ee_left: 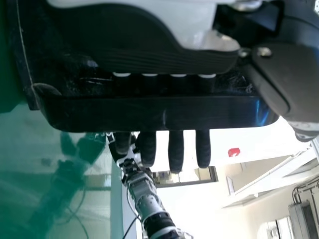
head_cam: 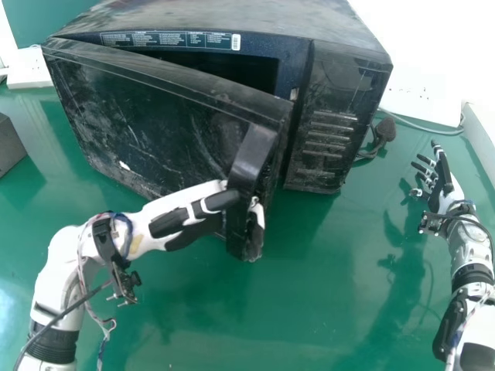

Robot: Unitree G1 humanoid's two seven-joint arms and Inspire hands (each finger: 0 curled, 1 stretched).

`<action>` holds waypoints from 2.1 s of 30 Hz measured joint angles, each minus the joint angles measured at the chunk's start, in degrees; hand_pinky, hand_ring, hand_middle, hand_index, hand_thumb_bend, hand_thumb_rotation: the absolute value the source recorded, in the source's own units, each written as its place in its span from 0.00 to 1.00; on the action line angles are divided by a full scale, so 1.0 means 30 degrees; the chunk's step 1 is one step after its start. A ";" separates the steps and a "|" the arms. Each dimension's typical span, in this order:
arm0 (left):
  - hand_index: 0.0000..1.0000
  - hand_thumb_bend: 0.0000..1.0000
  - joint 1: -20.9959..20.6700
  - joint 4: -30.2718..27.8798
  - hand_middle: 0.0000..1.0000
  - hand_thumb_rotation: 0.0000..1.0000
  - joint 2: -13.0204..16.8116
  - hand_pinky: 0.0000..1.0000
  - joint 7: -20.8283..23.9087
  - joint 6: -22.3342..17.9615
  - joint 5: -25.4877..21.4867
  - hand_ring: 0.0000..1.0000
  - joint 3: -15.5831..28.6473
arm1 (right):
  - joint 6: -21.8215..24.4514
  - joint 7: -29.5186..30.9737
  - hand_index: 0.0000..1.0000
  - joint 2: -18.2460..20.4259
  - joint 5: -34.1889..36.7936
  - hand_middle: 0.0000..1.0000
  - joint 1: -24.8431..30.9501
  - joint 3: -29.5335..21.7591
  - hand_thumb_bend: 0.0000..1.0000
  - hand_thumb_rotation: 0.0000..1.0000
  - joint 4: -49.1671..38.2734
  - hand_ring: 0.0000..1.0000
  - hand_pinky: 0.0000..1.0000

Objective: Open the door of oven

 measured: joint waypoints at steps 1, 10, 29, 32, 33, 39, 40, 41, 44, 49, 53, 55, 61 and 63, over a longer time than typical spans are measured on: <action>0.37 0.96 0.0007 -0.0001 0.24 0.72 0.0050 0.10 -0.0090 0.0081 -0.0084 0.15 0.0044 | 0.0012 -0.0010 0.87 0.0000 0.0000 0.80 -0.0001 0.0003 0.74 1.00 0.0000 0.63 0.47; 0.36 1.00 0.0269 -0.0152 0.22 0.73 0.0177 0.08 -0.0460 0.0170 -0.0273 0.14 0.0335 | 0.0061 -0.0006 0.87 0.0005 0.0000 0.82 -0.0017 0.0039 0.76 1.00 -0.0008 0.68 0.52; 0.33 0.87 0.1511 -0.1268 0.20 0.54 0.0284 0.06 -0.0543 0.1881 -0.1978 0.12 0.1258 | 0.0064 0.0170 0.86 0.0025 0.0023 0.80 -0.0046 -0.0095 0.81 1.00 -0.0006 0.68 0.55; 0.31 0.94 0.1871 -0.1696 0.21 0.63 0.0408 0.07 -0.0618 0.1615 -0.1870 0.13 0.1413 | 0.0064 0.0178 0.86 0.0032 0.0022 0.81 -0.0061 -0.0081 0.81 1.00 -0.0009 0.71 0.61; 0.29 0.94 0.2078 -0.1904 0.20 0.66 0.0442 0.07 -0.0622 0.1302 -0.1722 0.13 0.1458 | 0.0064 0.0178 0.87 0.0033 0.0021 0.83 -0.0065 -0.0065 0.80 1.00 -0.0011 0.71 0.60; 0.28 0.96 0.2707 -0.2005 0.22 0.61 0.0754 0.09 -0.1828 -0.0055 -0.1800 0.15 0.1899 | 0.0062 0.0078 0.83 0.0031 0.0011 0.78 -0.0032 -0.0015 0.85 1.00 -0.0003 0.68 0.58; 0.28 0.97 0.2724 -0.1945 0.22 0.60 0.0790 0.09 -0.2023 -0.0210 -0.1818 0.15 0.1956 | 0.0062 0.0055 0.83 0.0031 0.0007 0.78 -0.0031 -0.0001 0.84 1.00 -0.0002 0.67 0.57; 0.28 0.98 0.2758 -0.1929 0.21 0.59 0.0802 0.09 -0.2177 -0.0235 -0.1853 0.15 0.2029 | 0.0062 0.0058 0.84 0.0030 0.0008 0.80 -0.0027 -0.0002 0.83 1.00 -0.0003 0.68 0.56; 0.25 0.98 0.2923 -0.1942 0.18 0.60 0.0819 0.07 -0.2449 -0.0245 -0.2002 0.12 0.2242 | 0.0061 0.0099 0.85 0.0028 0.0007 0.81 -0.0028 0.0011 0.84 1.00 -0.0003 0.67 0.51; 0.27 0.97 0.2980 -0.1573 0.22 0.67 0.1229 0.11 -0.3530 -0.0864 -0.2246 0.16 0.2502 | 0.0049 0.0146 0.83 0.0024 0.0011 0.80 -0.0041 -0.0029 0.86 1.00 -0.0026 0.71 0.61; 0.32 0.89 0.2866 -0.0173 0.26 0.70 0.1281 0.13 -0.5211 -0.2631 -0.2446 0.19 0.2628 | -0.0050 0.0106 0.87 -0.0002 0.0007 0.81 -0.0071 -0.0045 0.85 1.00 -0.0099 0.73 0.62; 0.27 0.93 0.2859 0.0115 0.23 0.78 0.1298 0.12 -0.5834 -0.2899 -0.2597 0.16 0.2949 | -0.0040 0.0110 0.86 0.0000 0.0009 0.82 -0.0065 -0.0049 0.86 1.00 -0.0087 0.72 0.61; 0.28 0.94 0.3542 -0.1046 0.23 0.88 0.1901 0.09 -0.5971 -0.2855 -0.2669 0.15 0.3852 | -0.0130 0.0110 0.83 0.0002 0.0008 0.81 -0.0070 -0.0003 0.87 1.00 -0.0102 0.70 0.61; 0.31 0.95 0.4027 -0.1425 0.26 0.94 0.1731 0.11 -0.5970 -0.2971 -0.2667 0.19 0.4225 | -0.0160 0.0125 0.84 0.0001 0.0007 0.80 -0.0069 -0.0013 0.86 1.00 -0.0101 0.74 0.67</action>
